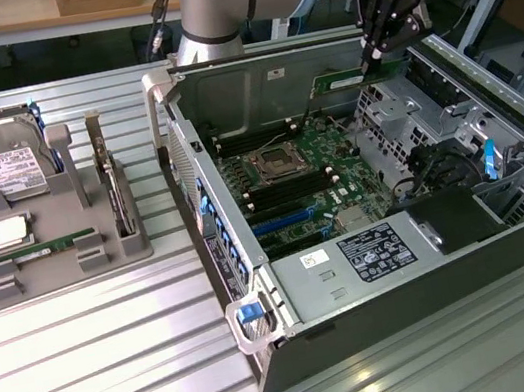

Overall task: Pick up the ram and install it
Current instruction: 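Pick up the ram and move it above insertion slot, then insert the ram into the slot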

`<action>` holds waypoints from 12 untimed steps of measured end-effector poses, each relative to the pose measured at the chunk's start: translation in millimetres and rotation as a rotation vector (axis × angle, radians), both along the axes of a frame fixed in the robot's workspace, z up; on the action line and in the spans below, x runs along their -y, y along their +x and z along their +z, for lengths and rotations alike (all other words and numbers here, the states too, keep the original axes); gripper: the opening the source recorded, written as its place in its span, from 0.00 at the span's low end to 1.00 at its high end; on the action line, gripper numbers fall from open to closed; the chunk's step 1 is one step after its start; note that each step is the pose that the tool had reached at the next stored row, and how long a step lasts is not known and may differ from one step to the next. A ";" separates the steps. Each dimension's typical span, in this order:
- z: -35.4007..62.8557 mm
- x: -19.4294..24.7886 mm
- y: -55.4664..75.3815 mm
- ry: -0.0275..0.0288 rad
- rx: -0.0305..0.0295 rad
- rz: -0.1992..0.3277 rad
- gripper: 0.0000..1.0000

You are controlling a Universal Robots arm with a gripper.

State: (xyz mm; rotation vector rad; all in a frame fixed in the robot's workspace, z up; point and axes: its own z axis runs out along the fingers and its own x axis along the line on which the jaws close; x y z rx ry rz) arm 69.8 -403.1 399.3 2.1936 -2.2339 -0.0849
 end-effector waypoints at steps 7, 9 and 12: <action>-0.1 0.0 7.4 0.0000 0.0000 0.000 0.12; -0.1 0.0 7.4 -0.0001 0.0000 0.000 0.12; -0.1 0.0 7.4 0.0000 0.0000 0.000 0.12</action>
